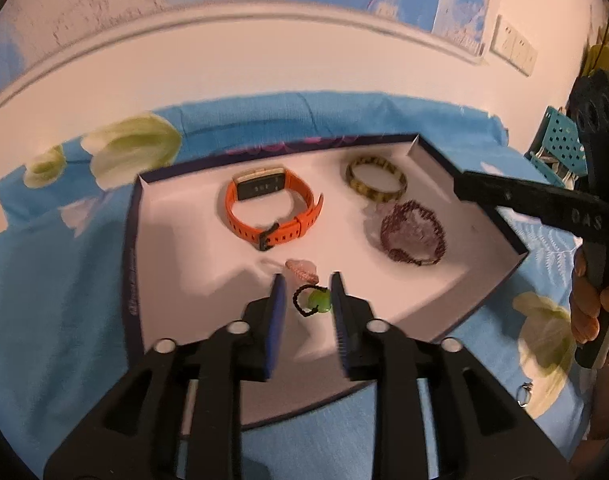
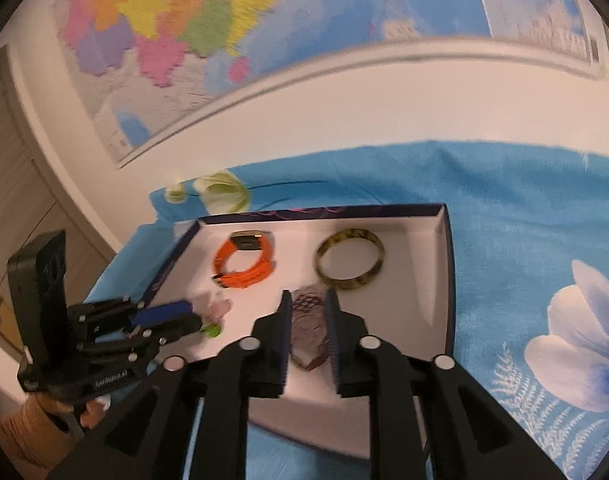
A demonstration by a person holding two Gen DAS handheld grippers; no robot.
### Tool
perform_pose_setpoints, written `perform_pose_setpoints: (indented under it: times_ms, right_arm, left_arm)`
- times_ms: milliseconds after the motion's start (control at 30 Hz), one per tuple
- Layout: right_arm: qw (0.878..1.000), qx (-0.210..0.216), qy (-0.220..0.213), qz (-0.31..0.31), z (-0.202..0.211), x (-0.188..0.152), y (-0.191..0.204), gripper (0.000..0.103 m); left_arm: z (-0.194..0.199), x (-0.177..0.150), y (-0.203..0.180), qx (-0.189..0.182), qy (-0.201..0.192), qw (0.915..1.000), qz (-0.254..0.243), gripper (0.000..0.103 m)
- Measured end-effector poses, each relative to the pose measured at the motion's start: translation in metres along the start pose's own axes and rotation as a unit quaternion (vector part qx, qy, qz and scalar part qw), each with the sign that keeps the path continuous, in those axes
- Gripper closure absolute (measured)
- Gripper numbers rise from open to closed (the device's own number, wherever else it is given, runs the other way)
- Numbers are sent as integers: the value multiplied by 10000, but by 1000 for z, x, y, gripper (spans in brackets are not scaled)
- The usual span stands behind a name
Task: Organize jewelry
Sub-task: 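Release the hair tie with the left tool while the right tool releases the red bracelet, then move the left tool to the black ring while the right tool moves to the silver ring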
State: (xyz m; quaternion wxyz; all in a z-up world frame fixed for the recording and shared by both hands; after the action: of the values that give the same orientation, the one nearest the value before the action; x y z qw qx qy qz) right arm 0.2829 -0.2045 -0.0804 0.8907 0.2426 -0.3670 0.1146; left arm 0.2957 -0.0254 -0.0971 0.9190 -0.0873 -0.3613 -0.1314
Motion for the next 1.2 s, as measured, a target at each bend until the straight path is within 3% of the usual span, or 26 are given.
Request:
perform_pose_setpoints:
  times_ms: [100,367,900,1200]
  right_arm:
    - [9994,114,-44,320,19,-10,18,74]
    - [9960,172,171,861,52,-59,42,71]
    - [9957,-44,673,643,62,-135,29,69]
    - [9946,-84,698,760,61,-150,39,69]
  left_arm:
    - [21,0,-2,61,-248,9996,-84,66]
    - [74,-31,-8,-122,-548,9982,-219,58]
    - [104,-130,-48,-768,52,9943,-743,57]
    - [99,-148,-70,-799,313,9901,-1109,62]
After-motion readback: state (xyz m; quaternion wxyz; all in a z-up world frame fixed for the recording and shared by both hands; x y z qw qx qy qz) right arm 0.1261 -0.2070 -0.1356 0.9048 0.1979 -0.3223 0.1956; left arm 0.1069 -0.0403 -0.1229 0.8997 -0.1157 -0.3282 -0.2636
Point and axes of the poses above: each gripper's, at about its wrist camera, not at the fingertips, and z roughly against the way its jaws point, y to its left, x to its top, the point moved 5 cm from there along -z, roughly the way its jaws point, and after that the axes turned 1 degree about x, right-handed, at the moved point
